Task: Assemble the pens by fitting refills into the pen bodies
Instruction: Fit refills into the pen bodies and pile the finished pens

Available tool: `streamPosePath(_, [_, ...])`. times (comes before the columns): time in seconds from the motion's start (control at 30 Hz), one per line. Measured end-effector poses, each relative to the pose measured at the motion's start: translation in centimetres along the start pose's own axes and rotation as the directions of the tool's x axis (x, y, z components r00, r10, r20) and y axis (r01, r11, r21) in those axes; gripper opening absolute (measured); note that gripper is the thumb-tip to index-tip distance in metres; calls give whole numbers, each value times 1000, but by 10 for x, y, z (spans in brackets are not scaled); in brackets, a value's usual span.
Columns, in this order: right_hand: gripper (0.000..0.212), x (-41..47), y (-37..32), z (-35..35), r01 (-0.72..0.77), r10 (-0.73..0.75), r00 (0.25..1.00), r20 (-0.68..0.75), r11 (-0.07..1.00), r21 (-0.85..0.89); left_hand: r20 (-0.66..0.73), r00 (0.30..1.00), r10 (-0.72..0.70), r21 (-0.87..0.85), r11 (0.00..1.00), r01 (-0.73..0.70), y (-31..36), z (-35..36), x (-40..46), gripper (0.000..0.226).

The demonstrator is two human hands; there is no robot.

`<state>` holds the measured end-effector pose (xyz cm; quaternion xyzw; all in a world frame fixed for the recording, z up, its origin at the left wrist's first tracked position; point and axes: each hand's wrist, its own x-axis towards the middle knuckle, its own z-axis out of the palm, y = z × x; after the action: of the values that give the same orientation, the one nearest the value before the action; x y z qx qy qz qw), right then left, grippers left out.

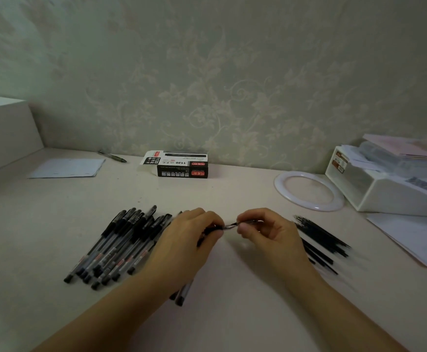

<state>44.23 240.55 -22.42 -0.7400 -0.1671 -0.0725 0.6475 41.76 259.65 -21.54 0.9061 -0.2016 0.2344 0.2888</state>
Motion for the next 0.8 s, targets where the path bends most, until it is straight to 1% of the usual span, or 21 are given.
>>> streamPosePath(0.1, [20,-3,-1,2,24,-25,994,102,1000,12,34,999,34,-20,999,-34,5,3,0,13])
streamPosePath(0.23, [11,-3,-1,2,1,-4,997,81,999,44,39,999,-11,-78,997,14,5,4,0,17])
streamPosePath(0.3, [4,-3,-1,3,-8,5,996,87,1000,24,55,998,17,-55,998,-14,5,4,2,13])
streamPosePath(0.37, [8,-3,-1,2,-2,2,995,99,1000,-4,61,997,38,-19,999,-37,5,2,2,11])
streamPosePath(0.5, [17,-2,-2,1,6,-7,991,131,1000,15,50,998,26,26,999,-27,5,-2,0,11])
streamPosePath(0.63, [16,-1,-1,0,-13,8,991,131,999,38,68,996,59,-29,998,-58,9,-2,0,8])
streamPosePath(0.8, [14,0,1,-1,-23,14,989,146,998,57,50,998,36,-87,996,-31,11,-1,-1,3])
